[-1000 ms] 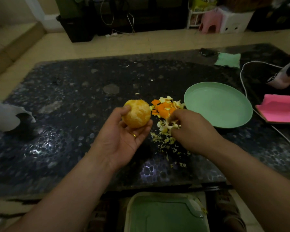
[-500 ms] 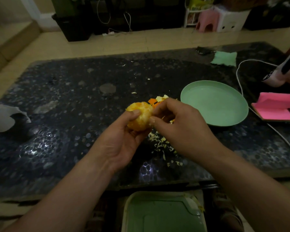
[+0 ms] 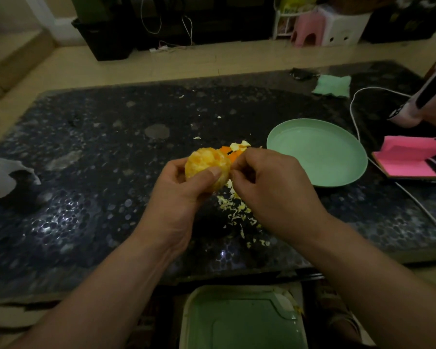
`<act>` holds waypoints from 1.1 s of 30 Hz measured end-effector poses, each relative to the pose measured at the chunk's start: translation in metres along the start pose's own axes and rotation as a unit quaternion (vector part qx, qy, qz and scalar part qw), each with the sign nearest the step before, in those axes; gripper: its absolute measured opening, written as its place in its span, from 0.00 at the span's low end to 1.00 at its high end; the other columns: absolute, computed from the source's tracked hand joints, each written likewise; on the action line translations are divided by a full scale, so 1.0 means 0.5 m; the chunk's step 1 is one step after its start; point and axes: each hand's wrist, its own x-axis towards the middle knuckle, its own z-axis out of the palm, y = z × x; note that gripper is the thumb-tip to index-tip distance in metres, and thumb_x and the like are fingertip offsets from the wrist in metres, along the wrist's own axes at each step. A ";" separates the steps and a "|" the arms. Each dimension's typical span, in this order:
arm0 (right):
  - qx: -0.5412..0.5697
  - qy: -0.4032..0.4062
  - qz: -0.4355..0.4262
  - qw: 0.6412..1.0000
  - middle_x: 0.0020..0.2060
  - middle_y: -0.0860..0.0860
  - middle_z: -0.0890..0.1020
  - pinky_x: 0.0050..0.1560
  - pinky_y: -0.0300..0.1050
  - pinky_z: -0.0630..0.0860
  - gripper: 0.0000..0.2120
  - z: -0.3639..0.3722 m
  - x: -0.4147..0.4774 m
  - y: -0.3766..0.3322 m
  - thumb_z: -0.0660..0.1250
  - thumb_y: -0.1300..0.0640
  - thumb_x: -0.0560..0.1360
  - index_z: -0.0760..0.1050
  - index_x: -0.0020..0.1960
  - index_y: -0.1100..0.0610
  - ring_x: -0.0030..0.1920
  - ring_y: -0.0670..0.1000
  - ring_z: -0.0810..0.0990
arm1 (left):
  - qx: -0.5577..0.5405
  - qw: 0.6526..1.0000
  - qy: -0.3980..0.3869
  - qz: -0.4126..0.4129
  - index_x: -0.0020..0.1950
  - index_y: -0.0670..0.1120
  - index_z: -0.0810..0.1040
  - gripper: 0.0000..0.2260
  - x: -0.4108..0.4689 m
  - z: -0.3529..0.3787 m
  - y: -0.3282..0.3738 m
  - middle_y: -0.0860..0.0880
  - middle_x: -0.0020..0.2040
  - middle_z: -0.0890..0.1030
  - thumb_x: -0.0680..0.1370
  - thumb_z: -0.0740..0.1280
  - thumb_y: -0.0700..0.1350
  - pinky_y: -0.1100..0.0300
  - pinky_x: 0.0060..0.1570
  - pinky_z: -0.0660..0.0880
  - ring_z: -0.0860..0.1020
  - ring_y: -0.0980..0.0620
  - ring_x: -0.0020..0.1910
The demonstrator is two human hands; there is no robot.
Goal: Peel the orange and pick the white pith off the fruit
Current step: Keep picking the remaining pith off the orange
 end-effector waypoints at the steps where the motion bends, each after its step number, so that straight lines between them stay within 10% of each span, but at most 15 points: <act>1: 0.005 0.009 -0.004 1.000 0.36 0.45 0.79 0.39 0.52 0.77 0.05 0.001 0.000 0.000 0.70 0.57 0.79 0.79 0.44 0.53 0.37 0.47 0.76 | 0.003 1.000 -0.005 0.006 0.63 0.43 0.77 0.28 -0.001 -0.001 0.001 0.48 0.54 0.87 0.65 0.77 0.46 0.60 0.48 0.82 0.86 0.51 0.51; 15: 0.160 -0.020 0.109 0.981 0.33 0.45 0.79 0.34 0.34 0.69 0.07 0.006 0.013 0.032 0.72 0.59 0.76 0.77 0.41 0.52 0.33 0.42 0.74 | -0.146 0.975 -0.095 -0.135 0.71 0.40 0.77 0.23 -0.007 -0.027 0.030 0.38 0.68 0.82 0.78 0.72 0.46 0.52 0.58 0.83 0.80 0.39 0.69; 21: -0.001 -0.127 0.152 0.980 0.45 0.43 0.83 0.43 0.46 0.76 0.09 0.017 0.015 0.065 0.62 0.55 0.83 0.81 0.57 0.47 0.43 0.45 0.80 | -0.170 0.962 -0.053 -0.205 0.72 0.40 0.76 0.28 -0.010 -0.023 0.036 0.36 0.65 0.83 0.77 0.70 0.55 0.49 0.52 0.85 0.86 0.40 0.58; 26: -0.113 -0.099 0.111 0.982 0.36 0.51 0.79 0.34 0.46 0.68 0.19 0.019 0.014 0.060 0.63 0.45 0.83 0.78 0.38 0.55 0.37 0.52 0.77 | -0.171 0.959 -0.018 -0.224 0.72 0.40 0.77 0.27 0.001 -0.031 0.027 0.38 0.64 0.84 0.79 0.70 0.56 0.55 0.53 0.82 0.84 0.44 0.54; 29: -0.153 -0.192 0.128 0.961 0.54 0.50 0.81 0.54 0.54 0.78 0.09 0.024 0.011 0.065 0.69 0.51 0.77 0.80 0.57 0.51 0.55 0.55 0.78 | -0.180 0.955 -0.019 -0.236 0.71 0.39 0.77 0.27 0.001 -0.031 0.027 0.37 0.63 0.85 0.80 0.70 0.57 0.56 0.53 0.81 0.84 0.44 0.53; 33: -0.072 -0.107 0.125 0.984 0.47 0.48 0.86 0.51 0.51 0.79 0.09 0.017 0.017 0.052 0.68 0.48 0.78 0.82 0.45 0.52 0.47 0.51 0.82 | -0.193 0.944 -0.051 -0.263 0.67 0.39 0.82 0.27 0.002 -0.034 0.024 0.39 0.59 0.85 0.80 0.66 0.60 0.57 0.47 0.80 0.84 0.47 0.45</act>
